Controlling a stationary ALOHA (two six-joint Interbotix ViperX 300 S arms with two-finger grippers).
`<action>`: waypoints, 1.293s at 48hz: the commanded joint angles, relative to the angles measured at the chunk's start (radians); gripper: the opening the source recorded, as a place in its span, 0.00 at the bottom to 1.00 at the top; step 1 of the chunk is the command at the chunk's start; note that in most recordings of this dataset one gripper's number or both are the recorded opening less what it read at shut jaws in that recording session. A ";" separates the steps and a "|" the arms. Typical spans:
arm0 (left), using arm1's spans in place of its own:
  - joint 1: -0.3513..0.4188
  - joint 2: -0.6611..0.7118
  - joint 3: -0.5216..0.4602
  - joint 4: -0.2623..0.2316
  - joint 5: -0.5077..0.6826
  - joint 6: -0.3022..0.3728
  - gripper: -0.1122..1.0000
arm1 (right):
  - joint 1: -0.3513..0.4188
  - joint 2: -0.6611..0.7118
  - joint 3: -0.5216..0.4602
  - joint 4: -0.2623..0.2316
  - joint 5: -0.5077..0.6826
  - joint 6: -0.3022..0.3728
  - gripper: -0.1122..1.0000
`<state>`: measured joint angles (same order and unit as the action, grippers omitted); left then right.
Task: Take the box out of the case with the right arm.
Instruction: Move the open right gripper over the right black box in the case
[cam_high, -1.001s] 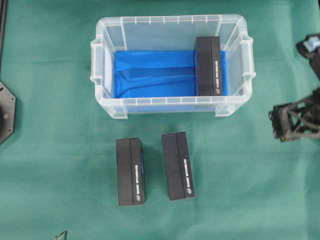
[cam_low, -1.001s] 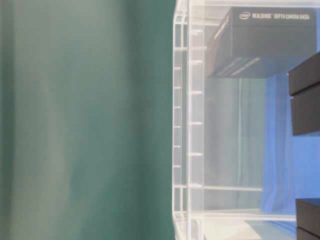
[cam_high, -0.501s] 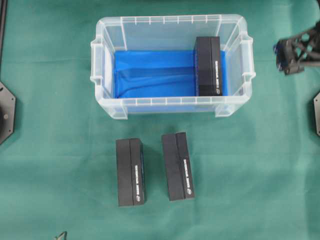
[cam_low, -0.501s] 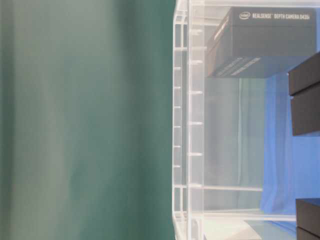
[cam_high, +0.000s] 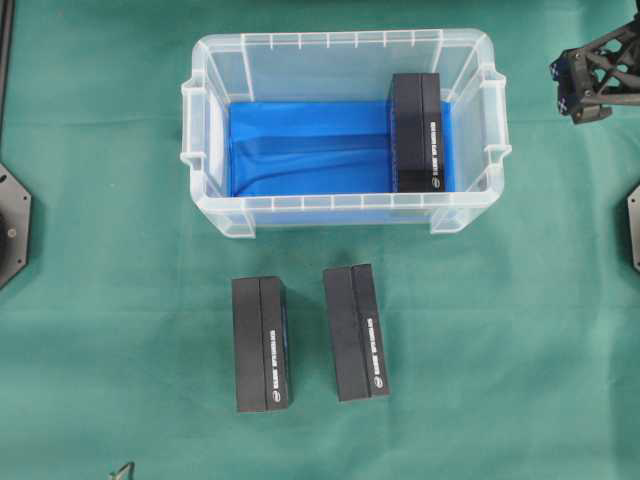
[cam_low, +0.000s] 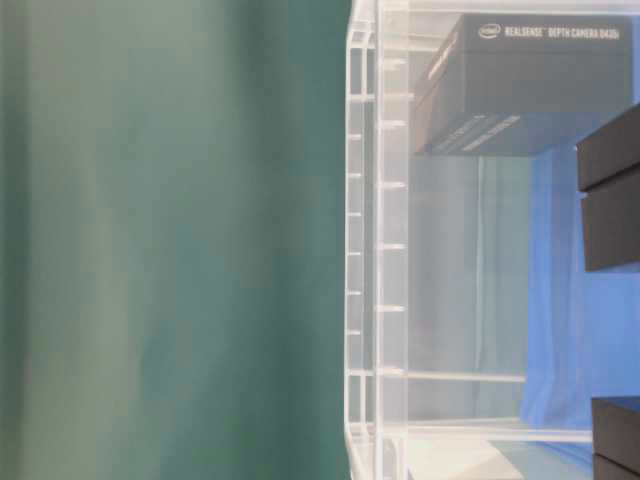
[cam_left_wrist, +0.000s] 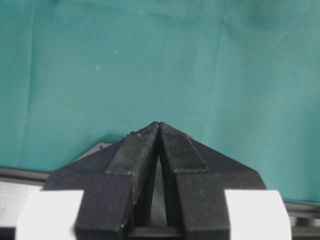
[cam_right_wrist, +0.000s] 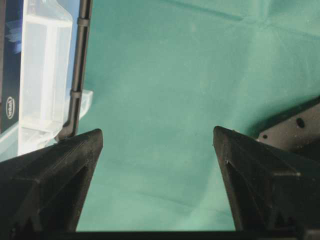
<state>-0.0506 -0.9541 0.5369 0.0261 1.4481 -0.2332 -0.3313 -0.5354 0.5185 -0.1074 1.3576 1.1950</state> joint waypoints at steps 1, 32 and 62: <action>-0.003 0.009 -0.009 0.003 -0.008 0.000 0.10 | -0.005 -0.005 -0.023 0.002 -0.006 0.000 0.90; -0.003 0.009 -0.008 0.003 -0.006 0.000 0.10 | -0.003 0.041 -0.058 0.003 -0.018 0.005 0.90; -0.003 0.008 -0.006 0.003 -0.008 -0.005 0.10 | 0.081 0.423 -0.394 0.041 -0.109 0.029 0.90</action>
<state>-0.0522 -0.9541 0.5400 0.0276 1.4465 -0.2347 -0.2592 -0.1335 0.1856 -0.0706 1.2548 1.2180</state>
